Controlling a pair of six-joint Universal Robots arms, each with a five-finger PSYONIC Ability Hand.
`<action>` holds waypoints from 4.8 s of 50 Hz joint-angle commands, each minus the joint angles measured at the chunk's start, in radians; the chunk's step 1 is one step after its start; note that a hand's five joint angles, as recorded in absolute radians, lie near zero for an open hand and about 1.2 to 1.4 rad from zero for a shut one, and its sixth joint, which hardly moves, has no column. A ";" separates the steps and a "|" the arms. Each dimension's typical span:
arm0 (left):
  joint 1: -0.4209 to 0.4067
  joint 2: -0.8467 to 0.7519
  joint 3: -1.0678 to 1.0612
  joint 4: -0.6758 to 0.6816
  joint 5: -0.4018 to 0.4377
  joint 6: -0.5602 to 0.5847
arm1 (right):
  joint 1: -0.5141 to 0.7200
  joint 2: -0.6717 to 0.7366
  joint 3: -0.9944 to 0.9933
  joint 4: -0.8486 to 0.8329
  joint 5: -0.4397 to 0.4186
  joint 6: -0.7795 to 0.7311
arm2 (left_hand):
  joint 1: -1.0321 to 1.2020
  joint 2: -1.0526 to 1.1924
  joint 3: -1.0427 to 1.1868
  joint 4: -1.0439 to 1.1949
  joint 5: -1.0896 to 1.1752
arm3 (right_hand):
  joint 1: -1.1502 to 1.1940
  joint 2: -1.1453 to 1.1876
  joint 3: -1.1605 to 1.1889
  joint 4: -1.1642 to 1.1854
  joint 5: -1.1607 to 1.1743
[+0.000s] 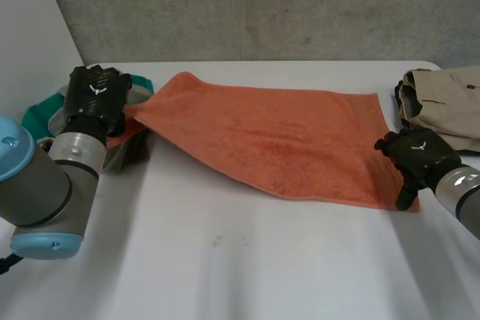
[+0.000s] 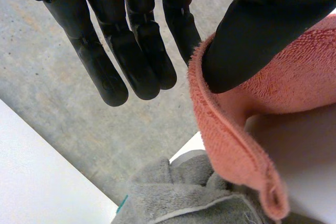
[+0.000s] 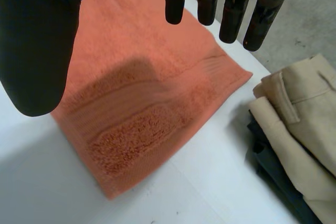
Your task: Fold the laundry.
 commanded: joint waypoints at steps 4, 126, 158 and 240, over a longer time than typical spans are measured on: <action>0.006 0.006 0.001 0.000 0.000 0.001 | -0.003 0.157 -0.078 -0.042 0.003 -0.078 | 0.279 0.202 0.204 0.194 0.235 | 0.146 0.116 0.104 0.111 0.101; 0.043 -0.234 0.063 0.069 0.017 0.244 | 0.151 0.316 -0.617 0.238 0.172 0.007 | 0.279 0.202 0.204 0.194 0.235 | 1.193 1.163 1.151 1.158 1.148; 0.025 0.116 -0.144 -0.451 0.041 0.432 | -0.069 0.082 -0.271 0.460 0.170 -0.328 | 0.279 0.202 0.204 0.194 0.235 | 1.193 1.163 1.151 1.158 1.148; -0.111 -0.313 0.229 -0.057 -0.035 0.416 | 0.014 0.318 -0.416 -0.323 0.121 -0.110 | -0.936 -1.013 -1.011 -1.021 -0.980 | -0.029 -0.059 -0.071 -0.064 -0.074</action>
